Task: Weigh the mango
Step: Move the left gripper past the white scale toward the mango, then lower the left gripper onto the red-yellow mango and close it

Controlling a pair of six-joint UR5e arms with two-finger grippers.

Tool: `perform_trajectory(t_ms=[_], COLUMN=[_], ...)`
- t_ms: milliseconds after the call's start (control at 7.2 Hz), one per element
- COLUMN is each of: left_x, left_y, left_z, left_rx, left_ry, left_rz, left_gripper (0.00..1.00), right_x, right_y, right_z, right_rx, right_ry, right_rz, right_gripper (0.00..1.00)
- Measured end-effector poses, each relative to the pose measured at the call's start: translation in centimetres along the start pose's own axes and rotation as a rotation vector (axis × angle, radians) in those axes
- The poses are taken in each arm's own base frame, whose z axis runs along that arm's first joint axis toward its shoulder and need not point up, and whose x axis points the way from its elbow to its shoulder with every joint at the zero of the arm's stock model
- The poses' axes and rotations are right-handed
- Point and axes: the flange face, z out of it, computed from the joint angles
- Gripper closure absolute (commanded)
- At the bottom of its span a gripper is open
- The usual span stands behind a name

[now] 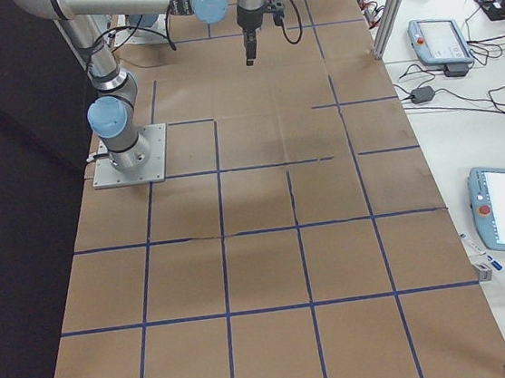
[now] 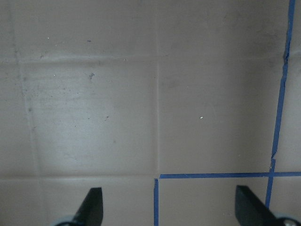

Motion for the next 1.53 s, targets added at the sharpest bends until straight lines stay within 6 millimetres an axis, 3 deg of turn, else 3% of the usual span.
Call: perform_trajectory(t_ms=[417, 694, 972, 1111, 1250, 1528], left_x=[-9.7, -17.0, -24.0, -27.3, -29.5, -30.9], left_y=[-0.8, -1.8, -6.0, -6.8, -6.6, -6.1], left_z=[5.9, 11.0, 15.2, 17.1, 18.6, 20.5], left_rx=[0.026, 0.014, 0.042, 0.060, 0.064, 0.048], left_ry=[-0.023, -0.019, 0.007, 0.029, 0.042, 0.053], left_rz=[-0.006, -0.044, -0.050, -0.079, -0.107, -0.123], left_gripper=[0.00, 0.00, 0.00, 0.00, 0.00, 0.00], right_x=[0.0, 0.0, 0.0, 0.0, 0.0, 0.0], right_y=[0.0, 0.0, 0.0, 0.0, 0.0, 0.0], right_z=[0.0, 0.0, 0.0, 0.0, 0.0, 0.0], right_rx=[0.000, 0.000, 0.000, 0.000, 0.000, 0.000], right_ry=[0.000, 0.000, 0.000, 0.000, 0.000, 0.000], right_rz=[0.000, 0.000, 0.000, 0.000, 0.000, 0.000], right_gripper=[0.00, 0.00, 0.00, 0.00, 0.00, 0.00])
